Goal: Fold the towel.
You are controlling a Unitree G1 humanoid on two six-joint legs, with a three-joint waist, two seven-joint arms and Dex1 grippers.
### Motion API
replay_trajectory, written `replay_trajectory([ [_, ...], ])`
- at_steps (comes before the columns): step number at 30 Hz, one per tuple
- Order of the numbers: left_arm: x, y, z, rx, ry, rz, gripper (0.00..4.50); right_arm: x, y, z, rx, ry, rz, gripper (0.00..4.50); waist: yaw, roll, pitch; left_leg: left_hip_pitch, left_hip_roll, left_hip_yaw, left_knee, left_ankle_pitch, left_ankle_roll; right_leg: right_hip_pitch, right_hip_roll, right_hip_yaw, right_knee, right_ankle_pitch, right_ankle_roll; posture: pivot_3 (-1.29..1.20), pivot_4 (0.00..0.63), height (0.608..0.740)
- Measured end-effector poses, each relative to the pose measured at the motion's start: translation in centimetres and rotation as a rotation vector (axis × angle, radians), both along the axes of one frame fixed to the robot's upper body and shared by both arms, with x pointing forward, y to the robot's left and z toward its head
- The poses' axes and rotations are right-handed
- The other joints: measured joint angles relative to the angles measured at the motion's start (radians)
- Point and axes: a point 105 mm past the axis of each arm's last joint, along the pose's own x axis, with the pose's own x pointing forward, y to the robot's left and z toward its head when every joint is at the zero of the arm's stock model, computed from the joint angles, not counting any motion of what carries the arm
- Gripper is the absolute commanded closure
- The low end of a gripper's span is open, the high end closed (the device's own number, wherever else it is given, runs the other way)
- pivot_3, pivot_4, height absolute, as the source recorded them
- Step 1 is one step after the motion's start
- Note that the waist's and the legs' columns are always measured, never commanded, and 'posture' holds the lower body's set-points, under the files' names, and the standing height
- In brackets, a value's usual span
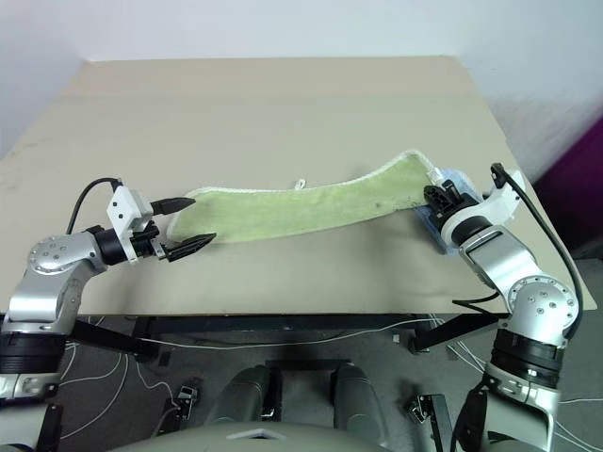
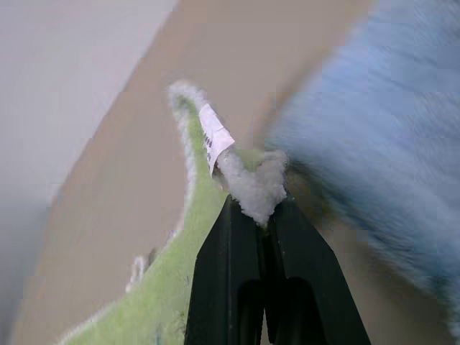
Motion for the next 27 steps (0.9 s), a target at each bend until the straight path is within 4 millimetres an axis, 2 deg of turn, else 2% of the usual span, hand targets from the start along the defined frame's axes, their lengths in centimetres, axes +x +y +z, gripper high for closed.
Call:
replay_trajectory([
  [5, 0.1, -0.6, -0.4, -0.003, 0.011, -0.018, 0.00, 0.2, 3.3, 1.0, -0.242, -0.048, 0.186, 4.48, 0.000, 0.000, 0.000, 0.000, 0.000, 0.000, 0.000, 0.000, 0.000, 0.000, 0.000, 0.000, 0.000, 0.000, 0.000, 0.00, 0.150, 0.740],
  [10, 0.1, -0.9, -0.4, -0.009, 0.003, -0.018, 0.00, 0.2, 7.3, 1.8, -0.566, -0.131, 0.424, 4.48, 0.001, 0.000, 0.000, 0.000, 0.000, 0.000, 0.000, 0.000, 0.000, 0.000, 0.000, 0.000, -0.001, 0.000, 0.000, 0.00, 0.150, 0.740],
  [14, 0.2, -1.4, -0.7, -0.030, 0.004, -0.020, 0.00, 0.1, 11.5, -0.2, -0.742, -0.156, 0.633, 4.48, 0.001, 0.000, 0.000, -0.001, 0.000, 0.000, 0.000, 0.000, 0.000, -0.001, -0.001, 0.000, -0.001, 0.000, 0.000, 0.00, 0.150, 0.740],
  [19, 0.1, -2.2, -0.9, -0.047, 0.000, -0.028, 0.00, 0.2, 16.1, -2.5, -0.818, -0.200, 0.801, 4.48, 0.002, 0.000, 0.000, -0.001, 0.000, -0.001, 0.000, 0.000, 0.000, -0.002, -0.001, 0.000, -0.001, 0.000, 0.000, 0.00, 0.150, 0.740],
  [24, -0.3, -2.5, -1.1, -0.044, 0.000, -0.029, 0.00, 0.5, 17.2, -4.2, -0.850, -0.192, 0.843, 4.48, 0.004, -0.001, 0.000, -0.002, 0.000, -0.001, 0.000, 0.000, 0.000, -0.002, -0.002, -0.001, -0.001, 0.000, 0.000, 0.00, 0.150, 0.740],
  [27, -0.6, -2.5, -1.4, -0.043, 0.008, -0.026, 0.00, 0.6, 17.5, -4.4, -0.857, -0.200, 0.852, 4.48, 0.002, -0.001, 0.000, -0.002, 0.000, -0.001, 0.000, 0.000, 0.000, -0.002, -0.002, -0.001, -0.001, 0.000, 0.000, 0.00, 0.150, 0.740],
])
